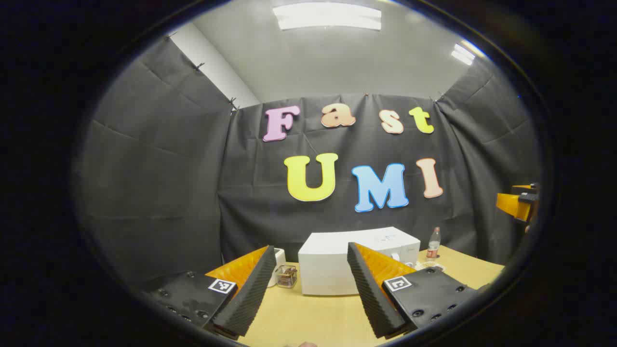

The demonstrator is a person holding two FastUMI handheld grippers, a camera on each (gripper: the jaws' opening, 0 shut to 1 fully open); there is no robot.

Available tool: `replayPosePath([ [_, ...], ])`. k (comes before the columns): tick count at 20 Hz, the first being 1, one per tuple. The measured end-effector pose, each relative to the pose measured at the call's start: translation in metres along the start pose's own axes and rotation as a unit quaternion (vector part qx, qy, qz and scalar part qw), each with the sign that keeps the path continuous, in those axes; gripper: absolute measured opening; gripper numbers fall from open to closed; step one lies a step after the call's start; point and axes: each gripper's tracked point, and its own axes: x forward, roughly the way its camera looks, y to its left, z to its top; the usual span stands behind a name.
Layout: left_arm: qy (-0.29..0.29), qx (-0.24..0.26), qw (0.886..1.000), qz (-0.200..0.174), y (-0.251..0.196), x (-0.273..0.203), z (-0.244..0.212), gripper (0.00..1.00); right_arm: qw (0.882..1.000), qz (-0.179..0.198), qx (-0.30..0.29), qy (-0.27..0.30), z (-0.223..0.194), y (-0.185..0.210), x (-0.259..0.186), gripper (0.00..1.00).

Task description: Open the microwave oven with the left hand, put the food in, and close the microwave oven.

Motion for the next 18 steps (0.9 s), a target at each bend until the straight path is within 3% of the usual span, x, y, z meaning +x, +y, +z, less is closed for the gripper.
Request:
replayPosePath([
  [18, 0.006, -0.008, 1.0, 0.003, -0.018, 0.002, -0.005, 0.98, 1.0, 0.013, -0.013, 0.002, -0.009, -0.009, 0.002, 0.97],
])
